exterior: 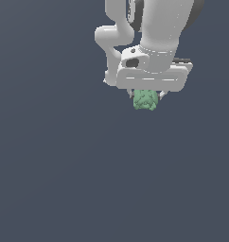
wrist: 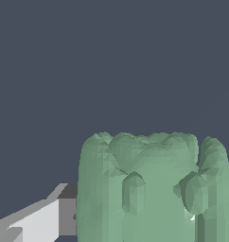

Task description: Pick up the object and move it to a goal position.

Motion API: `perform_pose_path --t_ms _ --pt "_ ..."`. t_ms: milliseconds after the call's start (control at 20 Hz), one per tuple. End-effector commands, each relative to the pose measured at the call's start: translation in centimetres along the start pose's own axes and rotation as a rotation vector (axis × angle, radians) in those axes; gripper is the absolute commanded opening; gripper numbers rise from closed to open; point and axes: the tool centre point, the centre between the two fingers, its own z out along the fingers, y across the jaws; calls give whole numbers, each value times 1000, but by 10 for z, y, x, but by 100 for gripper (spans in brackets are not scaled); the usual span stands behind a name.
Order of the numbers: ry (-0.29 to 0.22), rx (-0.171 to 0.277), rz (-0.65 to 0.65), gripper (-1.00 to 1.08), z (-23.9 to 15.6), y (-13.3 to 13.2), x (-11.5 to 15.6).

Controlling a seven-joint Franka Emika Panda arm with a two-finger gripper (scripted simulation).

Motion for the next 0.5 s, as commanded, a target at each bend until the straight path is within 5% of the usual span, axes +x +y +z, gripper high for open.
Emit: perform_pose_path --t_ms 0,450 --pt "-1 0 0 -100 -24 -9 3" --pt "-1 1 0 -100 -91 -35 13"
